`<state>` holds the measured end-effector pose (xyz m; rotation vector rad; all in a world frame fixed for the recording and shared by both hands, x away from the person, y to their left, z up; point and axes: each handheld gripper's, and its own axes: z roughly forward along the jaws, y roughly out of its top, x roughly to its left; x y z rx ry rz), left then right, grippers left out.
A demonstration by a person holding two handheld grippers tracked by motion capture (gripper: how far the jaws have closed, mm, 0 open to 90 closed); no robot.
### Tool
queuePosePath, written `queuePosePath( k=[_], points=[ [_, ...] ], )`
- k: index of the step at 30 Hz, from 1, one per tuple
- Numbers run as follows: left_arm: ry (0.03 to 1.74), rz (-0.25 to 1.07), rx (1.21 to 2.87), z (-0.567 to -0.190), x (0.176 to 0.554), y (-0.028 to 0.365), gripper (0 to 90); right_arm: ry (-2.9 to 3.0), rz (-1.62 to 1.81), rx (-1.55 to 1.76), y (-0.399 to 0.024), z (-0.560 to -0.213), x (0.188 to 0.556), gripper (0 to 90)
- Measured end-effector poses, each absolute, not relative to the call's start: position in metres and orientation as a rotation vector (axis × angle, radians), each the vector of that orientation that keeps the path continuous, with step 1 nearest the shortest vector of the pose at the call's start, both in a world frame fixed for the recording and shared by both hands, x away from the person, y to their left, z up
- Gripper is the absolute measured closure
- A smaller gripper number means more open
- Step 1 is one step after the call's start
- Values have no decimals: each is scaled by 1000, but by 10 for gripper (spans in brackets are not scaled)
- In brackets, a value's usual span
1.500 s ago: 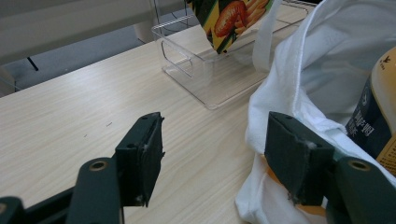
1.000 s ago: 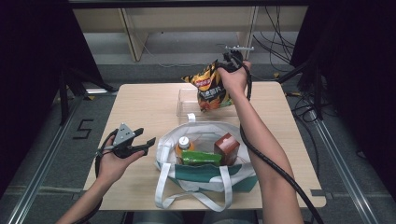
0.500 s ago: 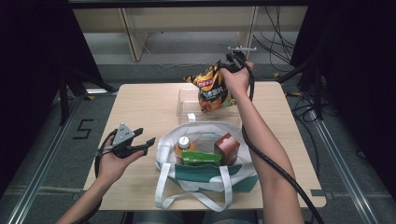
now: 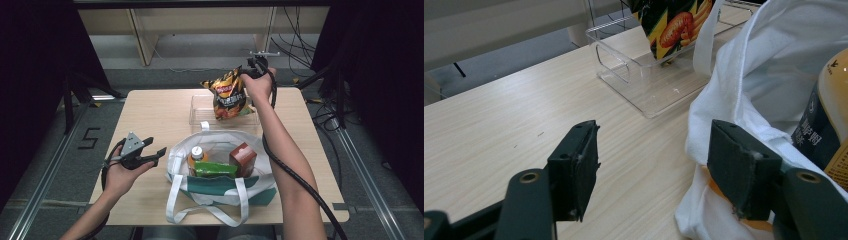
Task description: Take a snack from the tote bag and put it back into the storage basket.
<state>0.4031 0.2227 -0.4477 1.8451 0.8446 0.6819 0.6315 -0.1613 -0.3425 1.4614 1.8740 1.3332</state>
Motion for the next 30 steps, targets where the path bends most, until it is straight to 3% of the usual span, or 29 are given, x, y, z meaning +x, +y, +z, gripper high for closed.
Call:
queuePosePath(
  k=[30],
  points=[
    [833,682,1841,-448,405,225,366,1941,1469,1397,-123,-330,634,900]
  ],
)
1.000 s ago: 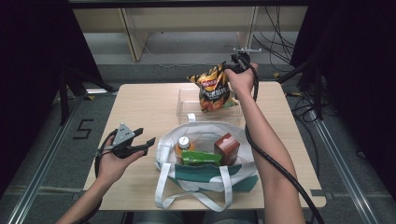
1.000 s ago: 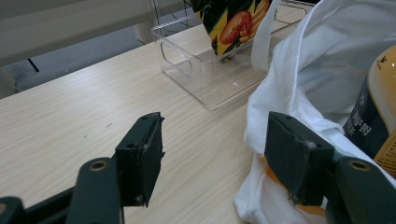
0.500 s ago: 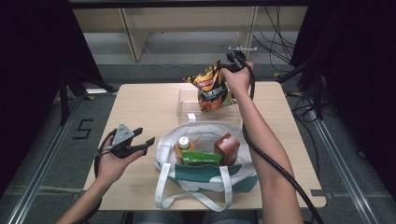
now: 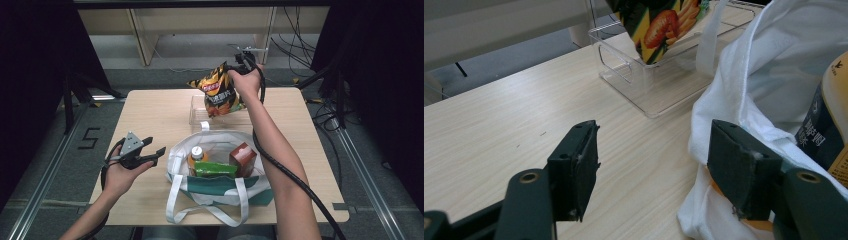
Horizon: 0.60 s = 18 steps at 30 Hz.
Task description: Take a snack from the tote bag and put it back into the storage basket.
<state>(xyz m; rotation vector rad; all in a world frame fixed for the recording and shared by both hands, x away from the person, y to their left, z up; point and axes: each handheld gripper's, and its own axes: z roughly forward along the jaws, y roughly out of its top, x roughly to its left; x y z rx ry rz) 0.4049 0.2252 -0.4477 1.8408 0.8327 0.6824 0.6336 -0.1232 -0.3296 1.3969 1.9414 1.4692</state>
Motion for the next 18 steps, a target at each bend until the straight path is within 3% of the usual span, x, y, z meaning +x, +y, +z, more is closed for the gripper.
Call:
queuePosePath(
  k=[6,18],
  points=[
    [848,683,1838,-446,403,225,366,1936,1474,1372,-118,-326,633,900],
    [888,649,1828,-449,401,224,366,1889,1407,1463,-149,-349,638,900]
  ],
)
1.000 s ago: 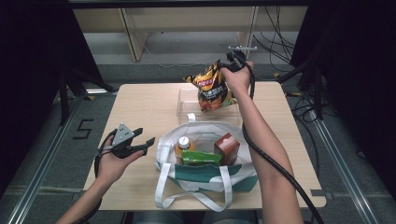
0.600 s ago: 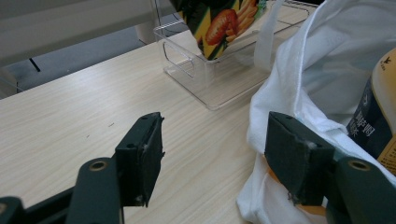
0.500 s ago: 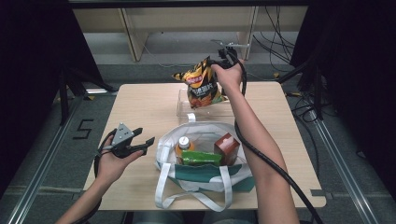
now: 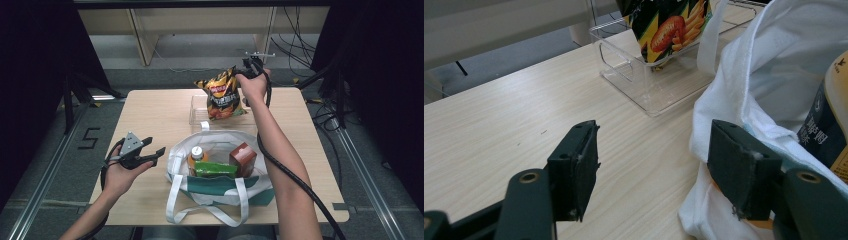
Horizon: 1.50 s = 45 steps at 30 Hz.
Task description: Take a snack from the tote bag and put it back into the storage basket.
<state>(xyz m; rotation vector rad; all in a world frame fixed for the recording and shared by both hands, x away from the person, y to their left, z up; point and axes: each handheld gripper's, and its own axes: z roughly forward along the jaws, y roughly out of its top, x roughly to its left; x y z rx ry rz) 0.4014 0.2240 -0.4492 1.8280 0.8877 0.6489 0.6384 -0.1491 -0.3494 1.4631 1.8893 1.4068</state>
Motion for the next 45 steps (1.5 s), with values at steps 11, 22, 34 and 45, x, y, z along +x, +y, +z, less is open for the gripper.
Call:
queuePosePath(
  k=[11,22,34,45],
  points=[
    [847,678,1836,-448,404,226,366,1847,1376,1526,-172,-354,637,900],
    [855,686,1837,-448,404,226,366,1820,1340,1555,-183,-356,632,898],
    [856,685,1839,-448,403,226,366,1795,1306,1576,-195,-363,631,833],
    [855,685,1835,-448,404,227,366,1777,1248,1601,-193,-362,627,629]
  ],
)
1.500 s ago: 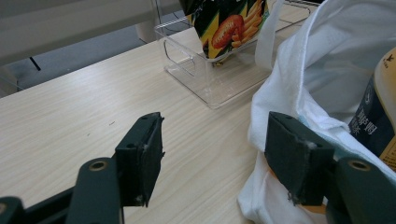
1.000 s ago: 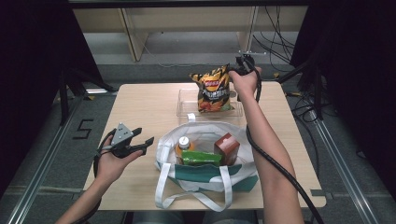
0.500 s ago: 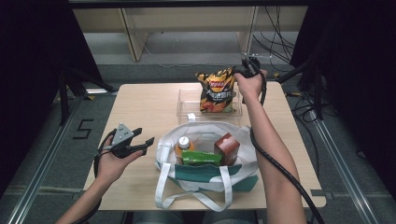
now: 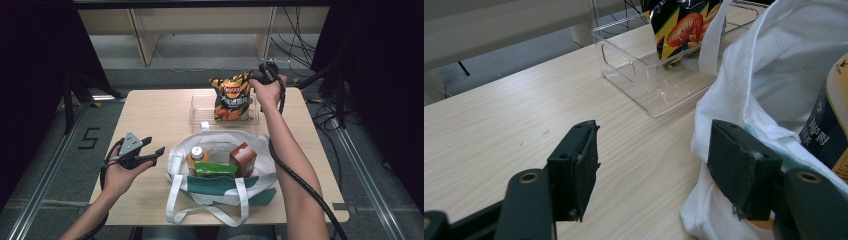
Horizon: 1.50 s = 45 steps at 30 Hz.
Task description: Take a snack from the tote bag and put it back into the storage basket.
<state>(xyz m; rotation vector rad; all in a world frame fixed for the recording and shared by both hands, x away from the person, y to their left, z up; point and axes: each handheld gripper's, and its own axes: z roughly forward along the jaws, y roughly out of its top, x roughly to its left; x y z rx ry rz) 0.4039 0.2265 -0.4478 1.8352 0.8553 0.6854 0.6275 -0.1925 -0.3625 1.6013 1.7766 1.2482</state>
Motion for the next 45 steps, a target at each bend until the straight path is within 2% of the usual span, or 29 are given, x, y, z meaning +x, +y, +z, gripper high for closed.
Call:
queuePosePath(
  k=[7,17,45],
  points=[
    [857,684,1837,-448,403,226,366,1775,1243,1567,-197,-357,620,550],
    [860,686,1837,-448,403,225,366,1804,1248,1561,-203,-349,601,503],
    [844,689,1833,-449,402,223,367,1897,1318,1466,-218,-347,529,501]
  ],
)
